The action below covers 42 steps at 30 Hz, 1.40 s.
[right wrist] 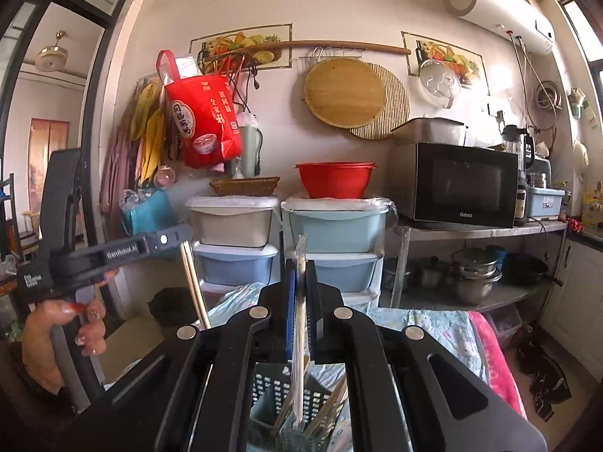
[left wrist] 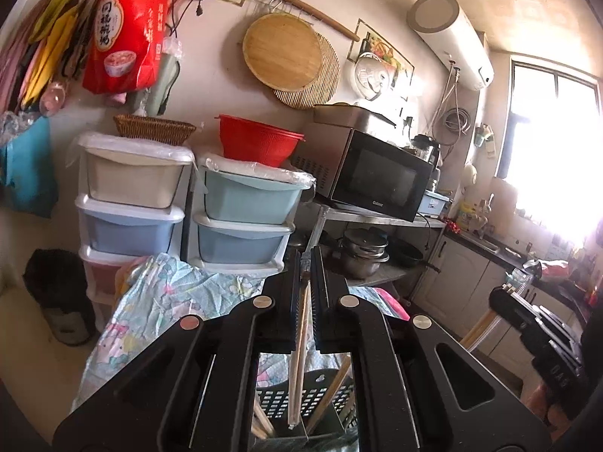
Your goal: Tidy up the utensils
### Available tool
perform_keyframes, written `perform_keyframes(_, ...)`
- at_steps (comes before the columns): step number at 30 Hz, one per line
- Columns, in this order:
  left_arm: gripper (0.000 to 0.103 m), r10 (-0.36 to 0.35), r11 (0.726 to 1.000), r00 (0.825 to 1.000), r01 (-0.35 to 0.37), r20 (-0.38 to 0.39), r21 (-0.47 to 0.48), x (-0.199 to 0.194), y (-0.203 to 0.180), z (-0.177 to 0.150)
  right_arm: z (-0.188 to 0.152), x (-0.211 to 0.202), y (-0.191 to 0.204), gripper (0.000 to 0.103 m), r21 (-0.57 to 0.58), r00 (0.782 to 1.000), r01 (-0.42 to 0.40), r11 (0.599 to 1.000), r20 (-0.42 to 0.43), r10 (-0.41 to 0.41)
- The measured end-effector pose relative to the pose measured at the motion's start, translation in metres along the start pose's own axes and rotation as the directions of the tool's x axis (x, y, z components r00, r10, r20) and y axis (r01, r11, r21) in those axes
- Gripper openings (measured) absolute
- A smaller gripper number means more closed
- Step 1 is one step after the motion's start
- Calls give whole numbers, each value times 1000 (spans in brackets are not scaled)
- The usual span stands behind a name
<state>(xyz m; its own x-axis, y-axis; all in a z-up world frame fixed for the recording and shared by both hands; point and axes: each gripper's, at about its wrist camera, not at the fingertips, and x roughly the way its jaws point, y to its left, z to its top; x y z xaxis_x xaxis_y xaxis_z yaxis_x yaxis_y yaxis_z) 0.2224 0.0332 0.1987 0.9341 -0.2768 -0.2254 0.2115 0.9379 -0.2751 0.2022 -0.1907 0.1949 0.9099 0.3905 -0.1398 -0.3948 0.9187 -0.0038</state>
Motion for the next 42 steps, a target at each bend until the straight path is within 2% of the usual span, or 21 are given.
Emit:
perform_keyframes(10,3,27,999,999,-26,35,-23,17,15,-24,-17,30,-10,5,14,999,37,999,-32,-36)
perform_keyframes(25,3,1,1000,999,-1,-35,0,31,16,-63,-61,47,-20,5,98,996,24,995,-90,-15)
perform_keyframes(29,3,4,999,999,-3,-34,32,31,11,-74,-69,51,-21,5,109,995,17,994,-104,-5)
perform_keyframes(35,3,10,1000,998,-9,-63,28,32,12,-87,-83,57,-23,6,141,990,20,990,-143,0)
perform_keyframes(36,4,17,999,997,-15,-73,28,31,13,-88,-85,58,-23,10,142,988,27,990,-153,-5)
perform_keyframes(37,5,16,1000,996,-14,-82,26,31,13,-89,-88,59,-25,19,147,986,32,989,-169,-6)
perform_keyframes(39,18,19,1000,996,-18,-86,17,26,14,-90,-90,57,-27,26,155,985,42,987,-174,-14)
perform_keyframes(42,26,24,1000,995,-23,-98,15,21,15,-91,-92,51,-28,30,164,984,54,985,-176,-25)
